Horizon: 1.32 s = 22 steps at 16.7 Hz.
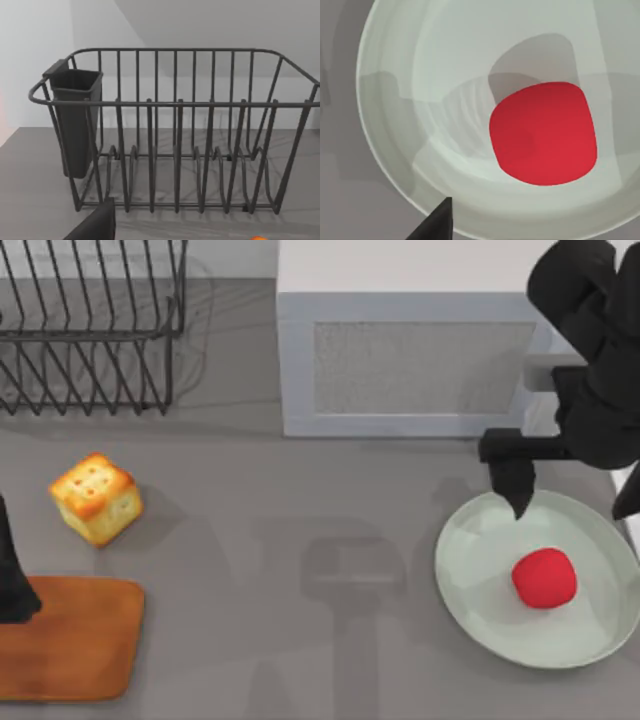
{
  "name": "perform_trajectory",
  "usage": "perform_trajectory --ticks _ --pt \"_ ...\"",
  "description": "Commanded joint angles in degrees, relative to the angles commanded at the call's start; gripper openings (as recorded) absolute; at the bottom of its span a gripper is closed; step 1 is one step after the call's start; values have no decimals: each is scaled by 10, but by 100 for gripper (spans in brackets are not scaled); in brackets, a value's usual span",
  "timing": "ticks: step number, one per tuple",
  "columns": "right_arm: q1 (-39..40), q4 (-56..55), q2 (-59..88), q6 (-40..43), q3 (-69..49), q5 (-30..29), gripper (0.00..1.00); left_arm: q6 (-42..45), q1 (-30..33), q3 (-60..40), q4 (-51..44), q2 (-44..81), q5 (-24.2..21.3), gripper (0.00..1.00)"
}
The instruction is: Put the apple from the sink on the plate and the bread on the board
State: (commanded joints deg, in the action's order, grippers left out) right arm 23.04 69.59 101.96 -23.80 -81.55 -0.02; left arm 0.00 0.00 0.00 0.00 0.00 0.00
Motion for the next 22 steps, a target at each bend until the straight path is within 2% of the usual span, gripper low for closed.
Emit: perform_trajectory --ticks 7,11,16,22 --pt "-1 0 0 0 0 0 100 0 0 0 0 0 0 100" --pt "-15 -41 -57 14 46 0 100 0 0 0 0 0 0 100" --pt "-58 -172 -255 59 203 0 100 0 0 0 0 0 0 100" --pt "-130 -392 -611 134 464 0 100 0 0 0 0 0 0 100"
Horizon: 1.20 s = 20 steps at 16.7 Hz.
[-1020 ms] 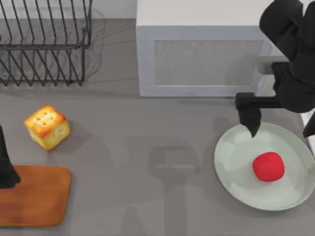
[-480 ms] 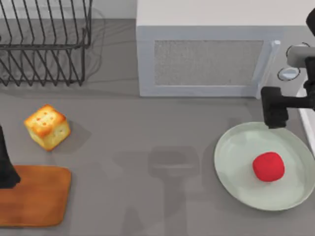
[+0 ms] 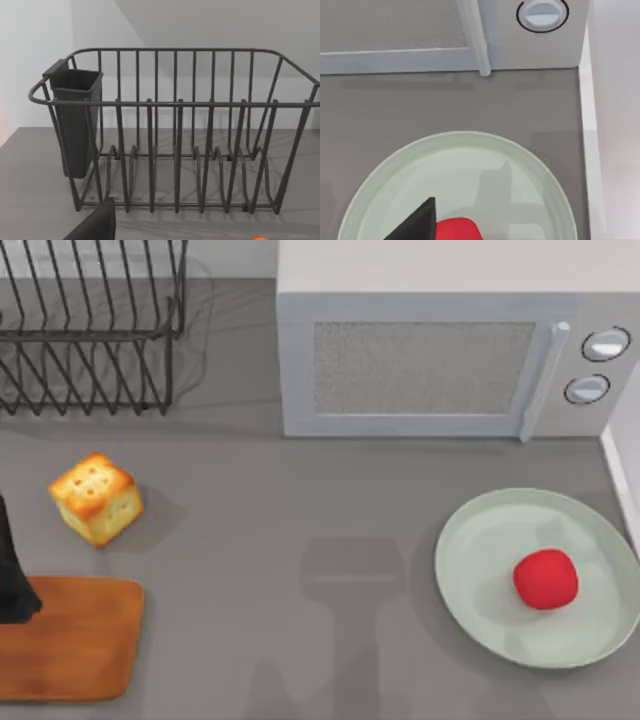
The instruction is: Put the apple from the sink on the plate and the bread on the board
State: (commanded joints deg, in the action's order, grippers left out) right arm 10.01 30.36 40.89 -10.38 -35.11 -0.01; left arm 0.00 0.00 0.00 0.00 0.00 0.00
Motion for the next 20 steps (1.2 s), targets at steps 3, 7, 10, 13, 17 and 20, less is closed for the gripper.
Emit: perform_trajectory --ticks 3,7,10,13,17,20 --pt "-37 -113 -169 39 135 0 100 0 0 0 0 0 0 100" --pt "-78 -237 -335 81 280 0 100 0 0 0 0 0 0 100" --pt "-96 -293 -398 100 340 0 100 0 0 0 0 0 0 100" --pt "-100 -304 -409 104 351 0 100 0 0 0 0 0 0 100" --pt "-100 -304 -409 104 351 0 100 0 0 0 0 0 0 100" --pt "-100 -304 -409 104 351 0 100 13 3 -34 -24 35 1 100"
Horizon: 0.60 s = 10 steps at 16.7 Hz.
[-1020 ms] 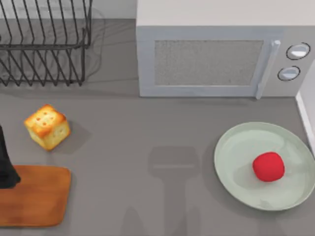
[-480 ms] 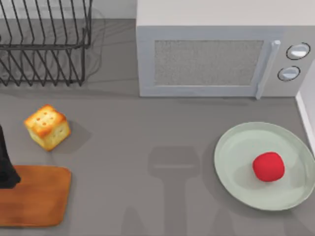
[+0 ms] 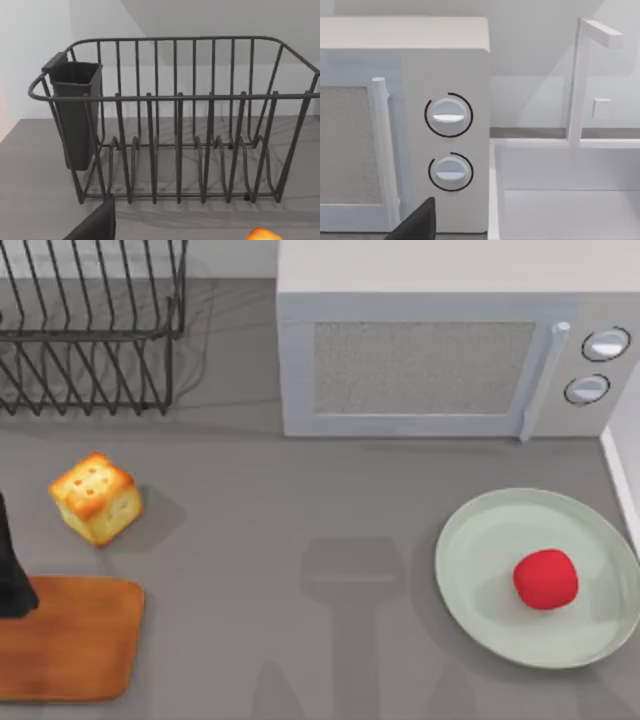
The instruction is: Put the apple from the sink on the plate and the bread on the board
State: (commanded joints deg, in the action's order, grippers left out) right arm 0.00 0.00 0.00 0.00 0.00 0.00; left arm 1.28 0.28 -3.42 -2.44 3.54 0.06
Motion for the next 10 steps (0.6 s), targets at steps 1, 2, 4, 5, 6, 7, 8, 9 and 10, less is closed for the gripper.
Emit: perform_trajectory --ticks 1,2,4,5,6,7,8,9,10 --pt "0 0 0 0 0 0 100 8 2 -22 -16 24 0 100" --pt "0 0 0 0 0 0 100 18 5 -49 -34 54 0 100" --pt "0 0 0 0 0 0 100 42 11 -114 -79 133 0 100" --pt "0 0 0 0 0 0 100 56 15 -151 -105 181 -1 100" --pt "0 0 0 0 0 0 100 70 19 -190 -133 234 -1 100" --pt "0 0 0 0 0 0 100 85 24 -231 -162 292 -1 100" --pt "0 0 0 0 0 0 100 100 28 -273 -193 352 -2 100" --pt "0 0 0 0 0 0 100 115 32 -315 -225 413 -2 100" --pt "0 0 0 0 0 0 100 131 37 -358 -257 475 -2 100"
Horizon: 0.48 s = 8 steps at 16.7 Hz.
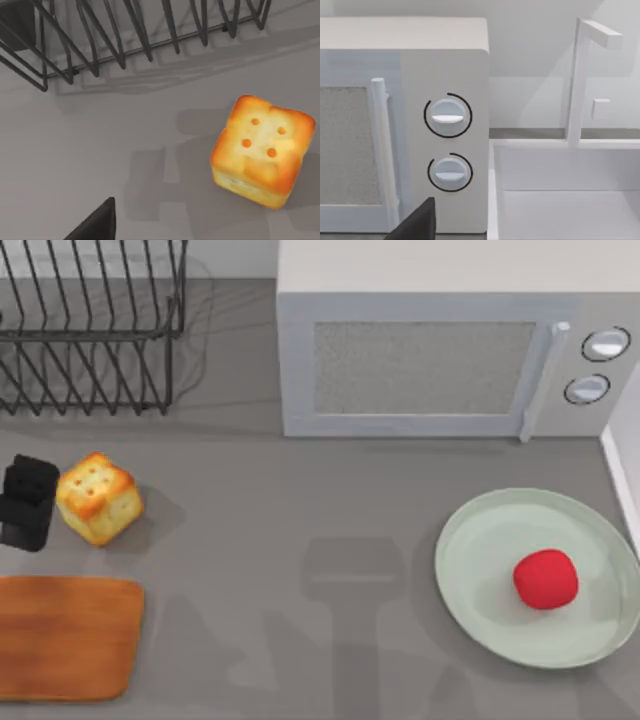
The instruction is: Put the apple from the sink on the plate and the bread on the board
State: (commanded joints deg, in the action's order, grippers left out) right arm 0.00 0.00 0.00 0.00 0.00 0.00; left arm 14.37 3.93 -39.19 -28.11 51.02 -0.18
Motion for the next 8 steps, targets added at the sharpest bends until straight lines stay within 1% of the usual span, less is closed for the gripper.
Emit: perform_trajectory --ticks 4,8 --pt "0 0 0 0 0 0 100 62 16 -167 -127 227 -1 100" --pt "0 0 0 0 0 0 100 117 31 -317 -237 423 -2 100"
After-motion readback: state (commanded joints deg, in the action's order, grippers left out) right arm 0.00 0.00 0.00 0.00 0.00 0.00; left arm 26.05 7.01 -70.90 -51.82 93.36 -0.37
